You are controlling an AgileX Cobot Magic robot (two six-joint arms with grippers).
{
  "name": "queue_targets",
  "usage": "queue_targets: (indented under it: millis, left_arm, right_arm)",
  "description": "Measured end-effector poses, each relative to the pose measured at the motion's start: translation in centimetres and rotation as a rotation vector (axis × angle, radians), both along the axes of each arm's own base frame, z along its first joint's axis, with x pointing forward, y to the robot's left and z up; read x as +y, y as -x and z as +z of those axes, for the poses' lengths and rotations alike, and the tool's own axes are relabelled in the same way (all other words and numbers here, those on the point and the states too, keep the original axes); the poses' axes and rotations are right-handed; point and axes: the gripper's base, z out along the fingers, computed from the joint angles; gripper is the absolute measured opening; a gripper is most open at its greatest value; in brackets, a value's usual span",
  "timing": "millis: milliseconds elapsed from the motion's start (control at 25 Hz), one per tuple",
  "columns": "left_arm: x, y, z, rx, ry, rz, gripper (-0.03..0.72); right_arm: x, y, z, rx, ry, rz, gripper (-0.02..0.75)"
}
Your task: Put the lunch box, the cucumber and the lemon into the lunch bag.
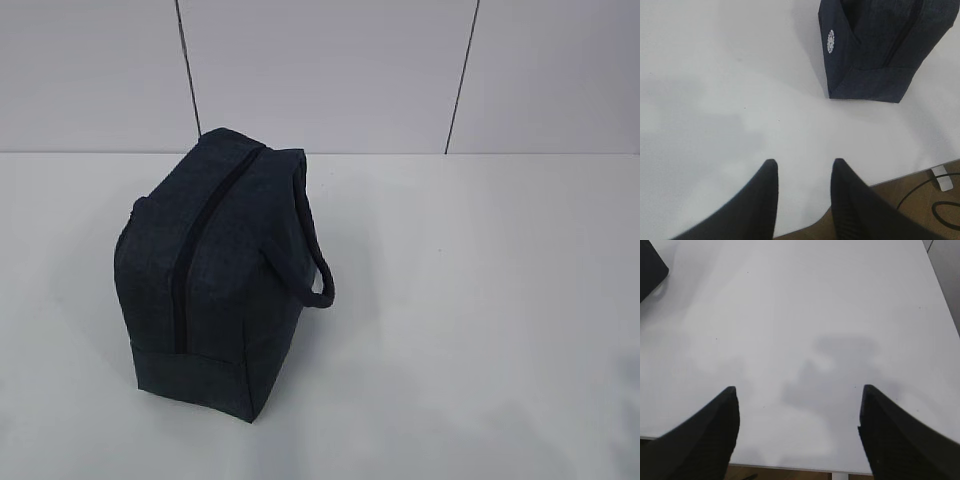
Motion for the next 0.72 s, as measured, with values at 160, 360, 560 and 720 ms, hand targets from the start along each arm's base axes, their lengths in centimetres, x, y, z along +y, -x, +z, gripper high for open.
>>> queue_targets:
  millis: [160,360,560,720]
  left_arm:
    - [0.0,0.0,0.0,0.0,0.0,0.0,0.241]
    - [0.0,0.0,0.0,0.0,0.0,0.0,0.241]
    - [0.0,0.0,0.0,0.0,0.0,0.0,0.241]
    - [0.0,0.0,0.0,0.0,0.0,0.0,0.241]
  right_arm:
    - [0.0,0.0,0.0,0.0,0.0,0.0,0.581]
    - [-0.03,0.0,0.0,0.0,0.003,-0.002,0.581]
    - [-0.03,0.0,0.0,0.0,0.003,-0.002,0.581]
    - [-0.03,0.0,0.0,0.0,0.003,-0.002,0.581]
